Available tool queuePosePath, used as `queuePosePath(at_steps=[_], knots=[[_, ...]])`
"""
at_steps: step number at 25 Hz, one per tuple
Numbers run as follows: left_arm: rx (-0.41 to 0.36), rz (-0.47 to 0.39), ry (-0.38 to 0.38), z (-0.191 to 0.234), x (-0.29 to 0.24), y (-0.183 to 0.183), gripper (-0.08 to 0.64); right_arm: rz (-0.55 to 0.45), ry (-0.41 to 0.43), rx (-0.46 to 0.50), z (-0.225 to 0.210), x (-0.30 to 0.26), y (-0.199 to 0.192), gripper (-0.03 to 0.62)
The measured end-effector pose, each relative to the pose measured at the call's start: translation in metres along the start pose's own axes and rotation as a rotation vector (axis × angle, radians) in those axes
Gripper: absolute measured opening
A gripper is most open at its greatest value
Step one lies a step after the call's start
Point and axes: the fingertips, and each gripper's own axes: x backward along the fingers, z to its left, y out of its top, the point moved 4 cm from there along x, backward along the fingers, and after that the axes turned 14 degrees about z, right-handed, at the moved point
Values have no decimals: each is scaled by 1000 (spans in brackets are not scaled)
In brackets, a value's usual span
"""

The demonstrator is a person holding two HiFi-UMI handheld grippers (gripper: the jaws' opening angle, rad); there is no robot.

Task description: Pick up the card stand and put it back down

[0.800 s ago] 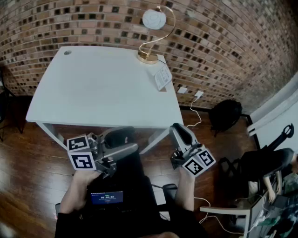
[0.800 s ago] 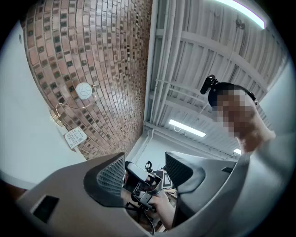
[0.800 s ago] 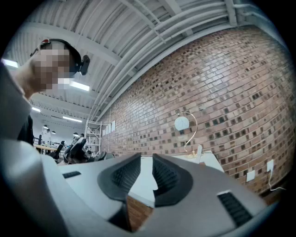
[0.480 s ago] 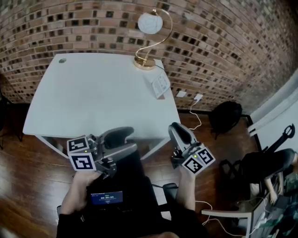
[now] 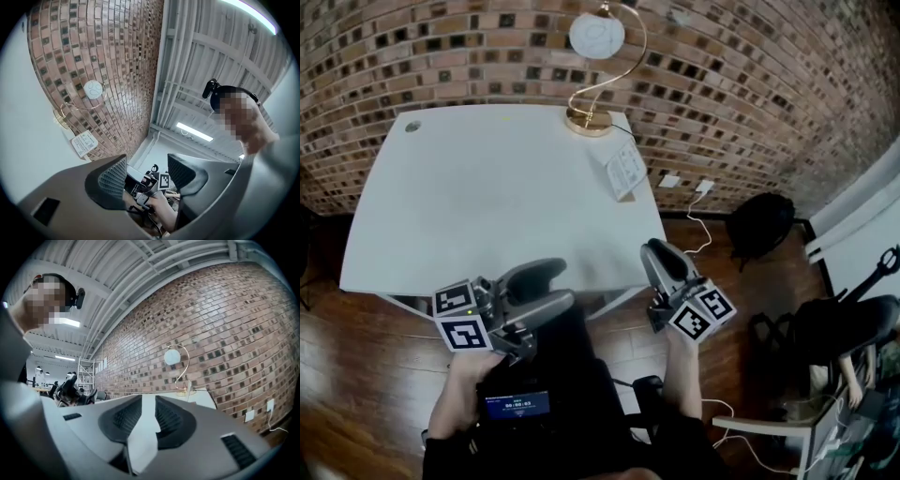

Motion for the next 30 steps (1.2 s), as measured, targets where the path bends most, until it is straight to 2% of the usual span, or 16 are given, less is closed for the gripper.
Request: queuePosePath(at_steps=[6, 8, 11, 24, 30], knots=[[6, -12, 4, 17, 4, 12, 261, 19, -41, 1, -21, -20, 6, 119], [0, -14, 3, 21, 4, 15, 261, 31, -51, 3, -29, -29, 8, 138], [-2, -22, 4, 25, 6, 18, 260, 68, -82, -3, -43, -41, 7, 164], [-9, -41, 5, 33, 11, 29, 260, 206, -229, -38, -111, -96, 1, 183], [2, -50, 11, 39, 17, 30, 259, 250, -247, -64, -125, -125, 2, 183]])
